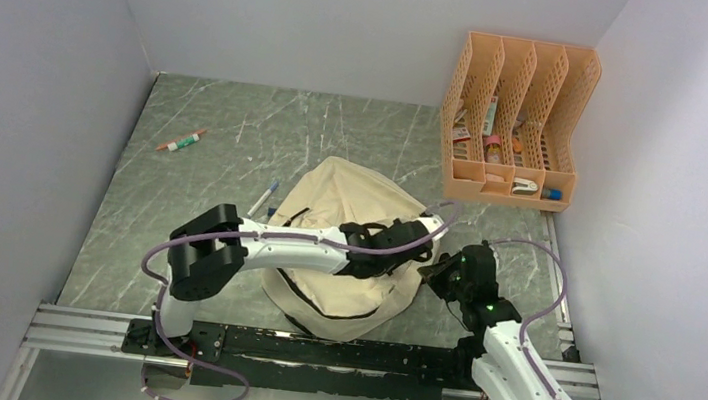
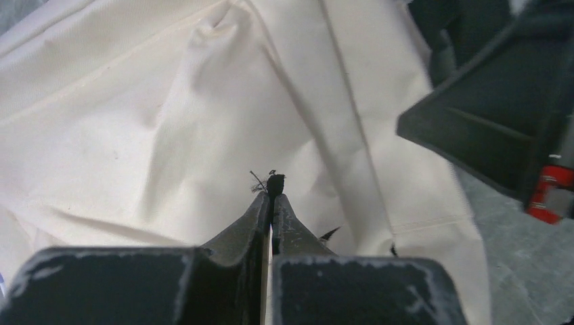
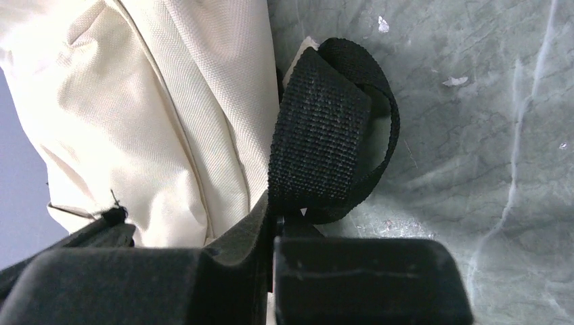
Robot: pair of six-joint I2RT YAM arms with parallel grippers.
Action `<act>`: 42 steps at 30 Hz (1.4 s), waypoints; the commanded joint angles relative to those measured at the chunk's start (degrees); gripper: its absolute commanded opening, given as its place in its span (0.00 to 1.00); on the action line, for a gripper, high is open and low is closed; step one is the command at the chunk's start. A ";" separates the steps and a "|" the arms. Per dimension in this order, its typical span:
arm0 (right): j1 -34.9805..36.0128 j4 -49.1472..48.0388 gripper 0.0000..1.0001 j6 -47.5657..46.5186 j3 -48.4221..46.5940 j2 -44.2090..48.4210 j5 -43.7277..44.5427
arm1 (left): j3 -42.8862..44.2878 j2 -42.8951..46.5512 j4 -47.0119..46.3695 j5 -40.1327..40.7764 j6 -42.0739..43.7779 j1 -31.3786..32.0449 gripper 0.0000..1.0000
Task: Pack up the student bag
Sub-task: Unzip the student bag at the center of the board.
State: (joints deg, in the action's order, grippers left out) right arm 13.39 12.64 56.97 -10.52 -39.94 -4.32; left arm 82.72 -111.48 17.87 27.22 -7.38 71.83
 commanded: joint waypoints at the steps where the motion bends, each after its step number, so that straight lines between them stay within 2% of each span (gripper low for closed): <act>1: -0.68 -1.04 0.00 0.71 1.28 0.41 0.85 | -2.09 4.40 -0.11 0.68 -2.07 -2.76 0.05; 15: -0.67 1.67 0.00 0.96 0.91 1.23 5.69 | -5.46 8.75 2.79 5.95 -2.09 -9.76 0.05; 30: -0.67 -0.07 0.00 0.18 0.22 -0.28 7.16 | -11.17 16.46 4.13 7.79 -1.83 -21.28 0.05; 37: -0.65 -0.84 0.00 -0.18 0.08 -1.11 7.24 | -12.39 18.39 6.55 8.87 -6.39 -26.93 0.05; 42: -0.66 -0.72 0.00 -0.66 -0.19 -1.15 7.42 | -11.68 16.25 9.46 7.58 -8.81 -30.90 0.05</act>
State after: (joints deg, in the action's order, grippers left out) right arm 13.45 9.47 57.87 -10.28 -40.99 -2.20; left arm 70.41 -95.20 23.94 28.73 -15.05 46.09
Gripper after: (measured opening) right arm 0.018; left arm 0.059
